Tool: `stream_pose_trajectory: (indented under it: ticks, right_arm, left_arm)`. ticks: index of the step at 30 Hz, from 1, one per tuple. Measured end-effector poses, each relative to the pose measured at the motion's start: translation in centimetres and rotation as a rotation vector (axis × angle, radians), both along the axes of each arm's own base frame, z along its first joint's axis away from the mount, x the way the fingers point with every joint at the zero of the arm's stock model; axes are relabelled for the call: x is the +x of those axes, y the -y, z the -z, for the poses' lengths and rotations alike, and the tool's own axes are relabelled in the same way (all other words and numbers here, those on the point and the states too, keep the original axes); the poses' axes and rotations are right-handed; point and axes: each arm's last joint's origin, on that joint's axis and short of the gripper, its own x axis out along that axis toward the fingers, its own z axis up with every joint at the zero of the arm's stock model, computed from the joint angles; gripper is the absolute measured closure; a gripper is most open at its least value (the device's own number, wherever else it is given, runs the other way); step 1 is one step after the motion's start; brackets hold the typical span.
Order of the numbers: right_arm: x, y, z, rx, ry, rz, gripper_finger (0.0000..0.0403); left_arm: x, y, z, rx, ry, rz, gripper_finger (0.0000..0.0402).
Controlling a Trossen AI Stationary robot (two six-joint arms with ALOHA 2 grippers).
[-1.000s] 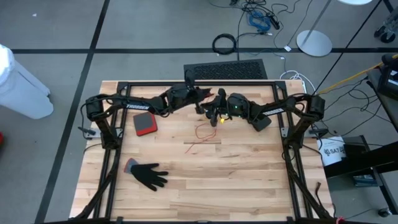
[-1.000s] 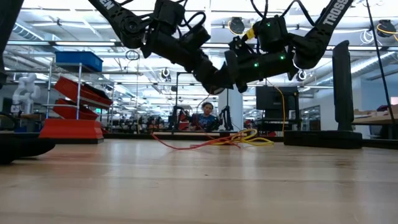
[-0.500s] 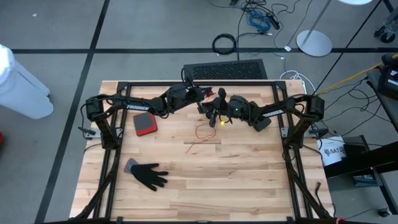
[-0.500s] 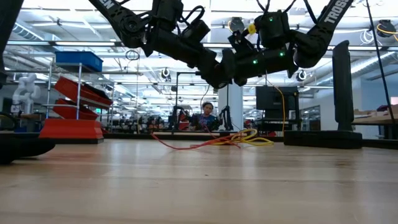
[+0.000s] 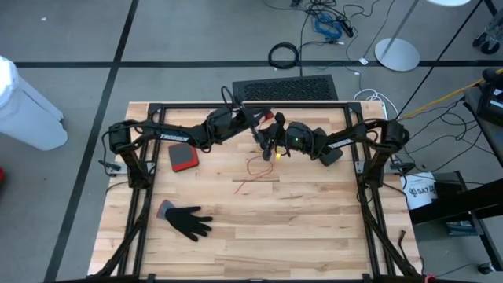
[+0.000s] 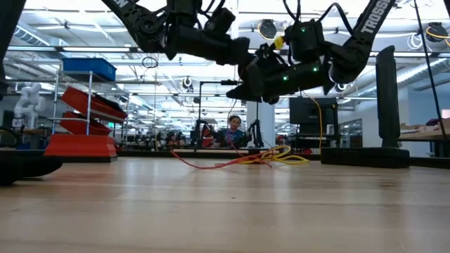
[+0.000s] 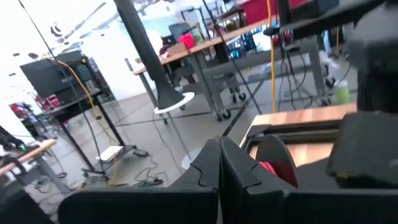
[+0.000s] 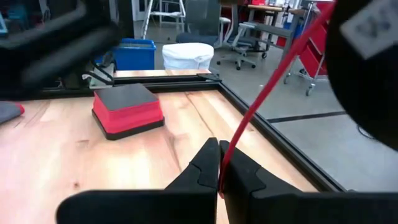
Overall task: Coil cords
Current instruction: Coil the red wire into the spool
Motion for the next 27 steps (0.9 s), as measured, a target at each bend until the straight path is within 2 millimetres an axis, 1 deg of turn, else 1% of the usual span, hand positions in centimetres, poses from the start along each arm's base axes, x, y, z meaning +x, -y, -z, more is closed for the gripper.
stream_pose_trajectory:
  ticks: [6,13,20,24,27]
  right_arm:
    - [0.0,0.2,0.0,-0.032,-0.006,0.024,0.0403]
    - [-0.1,0.3,0.2,-0.087,-0.046,0.022,0.0403]
    - [-0.6,1.6,0.7,-0.09,-0.099,0.053,0.0403]
    - [-0.7,1.9,0.6,-0.112,-0.108,0.05,0.0403]
    - [-0.8,2.1,0.7,-0.122,-0.113,0.029,0.0403]
  left_arm:
    - [0.0,0.0,-0.2,-0.06,0.062,0.017,0.0402]
    - [-0.2,0.0,-0.6,-0.082,0.075,0.031,0.0402]
    - [-1.3,0.4,-2.8,-0.072,0.107,0.045,0.0402]
    - [-1.9,0.6,-3.9,-0.071,0.113,0.055,0.0402]
    - [-2.4,0.9,-4.6,-0.104,0.121,0.094,0.0402]
